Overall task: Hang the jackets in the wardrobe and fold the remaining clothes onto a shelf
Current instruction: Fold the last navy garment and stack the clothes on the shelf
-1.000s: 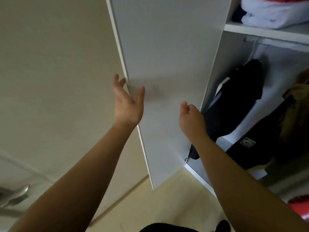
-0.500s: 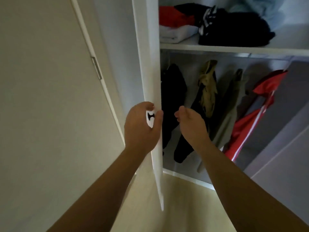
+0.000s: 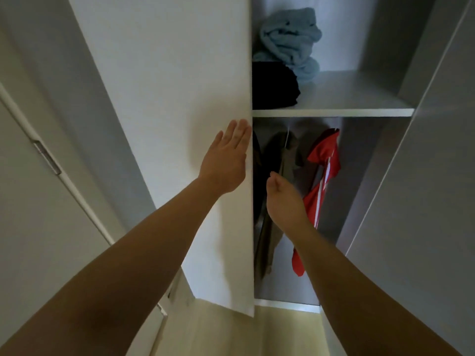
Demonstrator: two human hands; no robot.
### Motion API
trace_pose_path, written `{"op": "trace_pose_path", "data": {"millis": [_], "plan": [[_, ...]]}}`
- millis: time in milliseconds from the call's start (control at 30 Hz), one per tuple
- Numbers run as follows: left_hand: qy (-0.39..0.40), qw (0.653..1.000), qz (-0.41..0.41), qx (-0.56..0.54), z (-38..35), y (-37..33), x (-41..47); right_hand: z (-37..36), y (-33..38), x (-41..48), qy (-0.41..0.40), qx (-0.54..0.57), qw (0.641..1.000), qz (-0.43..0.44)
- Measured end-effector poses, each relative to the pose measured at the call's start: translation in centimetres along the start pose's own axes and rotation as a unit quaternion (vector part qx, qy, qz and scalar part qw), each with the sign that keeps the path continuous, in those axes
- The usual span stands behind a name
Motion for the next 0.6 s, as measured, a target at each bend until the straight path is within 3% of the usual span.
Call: {"op": "trace_pose_path", "data": {"millis": [267, 600], "plan": [[0.01, 0.998, -0.001, 0.058, -1.9, 0.6, 3.5, 1.9, 1.3, 3.0, 0.018, -0.041, 0.999, 0.012], [-0.004, 0.994, -0.056, 0.098, -3.9, 2.6, 5.8, -0.6, 2.5, 6.5, -0.066, -0.064, 0.996, 0.009]]}}
Point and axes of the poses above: each hand's wrist, its own x-axis towards the middle knuckle, its own z-axis out of the back of the hand, y = z × x, the point moved 1 cm from there along x, towards the middle knuckle, and after that the axes turned 8 degrees about x, right-handed, at the moved point
